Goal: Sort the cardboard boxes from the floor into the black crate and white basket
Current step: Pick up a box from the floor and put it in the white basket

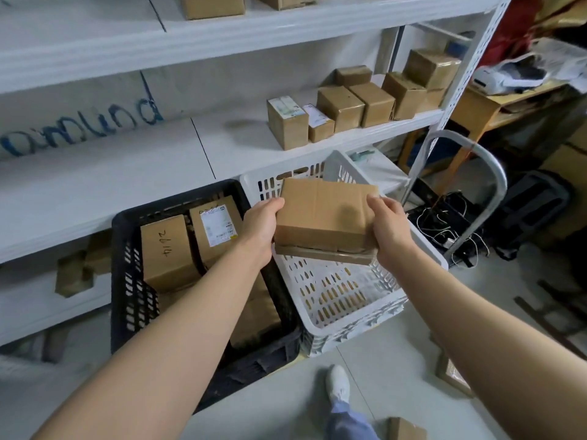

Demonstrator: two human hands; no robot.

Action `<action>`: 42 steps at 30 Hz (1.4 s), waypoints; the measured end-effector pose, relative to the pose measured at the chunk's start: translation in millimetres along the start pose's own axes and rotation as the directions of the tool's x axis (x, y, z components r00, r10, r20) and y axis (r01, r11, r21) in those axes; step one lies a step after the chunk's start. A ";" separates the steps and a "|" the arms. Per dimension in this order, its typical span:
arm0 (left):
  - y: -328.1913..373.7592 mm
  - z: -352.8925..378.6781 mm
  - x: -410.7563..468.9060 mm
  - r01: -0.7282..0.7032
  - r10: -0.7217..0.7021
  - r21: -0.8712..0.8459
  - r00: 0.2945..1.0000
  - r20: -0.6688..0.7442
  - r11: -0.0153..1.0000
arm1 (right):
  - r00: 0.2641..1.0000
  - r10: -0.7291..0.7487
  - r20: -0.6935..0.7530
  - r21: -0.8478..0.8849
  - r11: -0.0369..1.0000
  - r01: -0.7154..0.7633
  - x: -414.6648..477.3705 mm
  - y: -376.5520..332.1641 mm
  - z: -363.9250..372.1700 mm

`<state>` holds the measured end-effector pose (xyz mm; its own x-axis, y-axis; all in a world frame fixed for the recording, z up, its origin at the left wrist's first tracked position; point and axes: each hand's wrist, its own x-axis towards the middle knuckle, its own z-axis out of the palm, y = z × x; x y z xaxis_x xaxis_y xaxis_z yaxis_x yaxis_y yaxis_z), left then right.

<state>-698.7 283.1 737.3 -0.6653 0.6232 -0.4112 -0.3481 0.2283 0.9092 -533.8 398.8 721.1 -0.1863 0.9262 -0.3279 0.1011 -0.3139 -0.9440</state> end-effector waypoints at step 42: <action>-107.9 45.4 285.8 0.541 -0.478 0.023 0.762 -0.437 0.841 | 0.659 0.709 0.252 -0.557 0.663 -0.500 223.8 175.3 169.0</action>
<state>-821.3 470.6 524.6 -0.6290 0.0387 -0.7764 -0.6374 0.5460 0.5437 -722.9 515.7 476.3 -0.2975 0.3348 -0.8941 0.7046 -0.5549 -0.4422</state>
